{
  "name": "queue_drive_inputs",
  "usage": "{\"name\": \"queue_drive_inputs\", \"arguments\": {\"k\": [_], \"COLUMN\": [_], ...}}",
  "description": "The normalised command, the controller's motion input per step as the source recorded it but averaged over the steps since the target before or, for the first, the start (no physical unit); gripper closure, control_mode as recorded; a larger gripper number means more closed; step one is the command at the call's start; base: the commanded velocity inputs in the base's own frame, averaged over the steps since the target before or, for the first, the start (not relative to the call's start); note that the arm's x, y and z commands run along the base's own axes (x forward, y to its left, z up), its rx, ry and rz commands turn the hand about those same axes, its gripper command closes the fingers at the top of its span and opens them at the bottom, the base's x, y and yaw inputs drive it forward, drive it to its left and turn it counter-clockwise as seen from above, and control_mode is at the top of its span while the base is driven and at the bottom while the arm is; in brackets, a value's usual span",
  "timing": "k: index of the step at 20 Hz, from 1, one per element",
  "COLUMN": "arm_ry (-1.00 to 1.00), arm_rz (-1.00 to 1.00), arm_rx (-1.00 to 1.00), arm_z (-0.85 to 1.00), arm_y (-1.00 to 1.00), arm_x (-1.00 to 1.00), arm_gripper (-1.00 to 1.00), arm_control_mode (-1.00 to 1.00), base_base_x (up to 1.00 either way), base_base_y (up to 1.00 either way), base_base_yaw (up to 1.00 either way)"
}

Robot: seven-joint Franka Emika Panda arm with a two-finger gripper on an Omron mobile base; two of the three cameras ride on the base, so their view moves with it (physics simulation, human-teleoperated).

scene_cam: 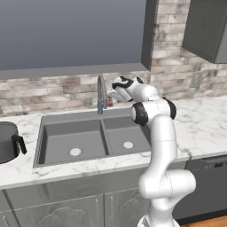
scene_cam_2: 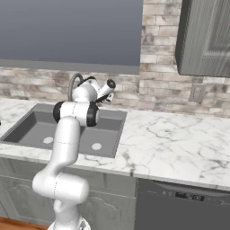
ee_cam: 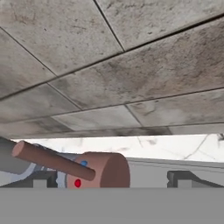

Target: Turn on the sink faucet and place the jug under the water for a few seconds to fill it up.

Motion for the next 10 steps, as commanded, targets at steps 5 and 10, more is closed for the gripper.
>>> {"name": "queue_drive_inputs", "arguments": {"k": [5, 10], "arm_ry": [0.0, 0.0], "arm_rz": [0.0, 0.0], "arm_rx": [0.0, 0.0], "arm_z": [0.0, 0.0], "arm_y": [0.0, 0.0], "arm_x": [0.21, 0.24], "arm_gripper": [-1.0, -1.0], "arm_control_mode": [-1.0, -1.0], "base_base_x": [0.0, 0.0], "base_base_y": [0.0, 0.0], "base_base_yaw": [0.0, 0.0]}}
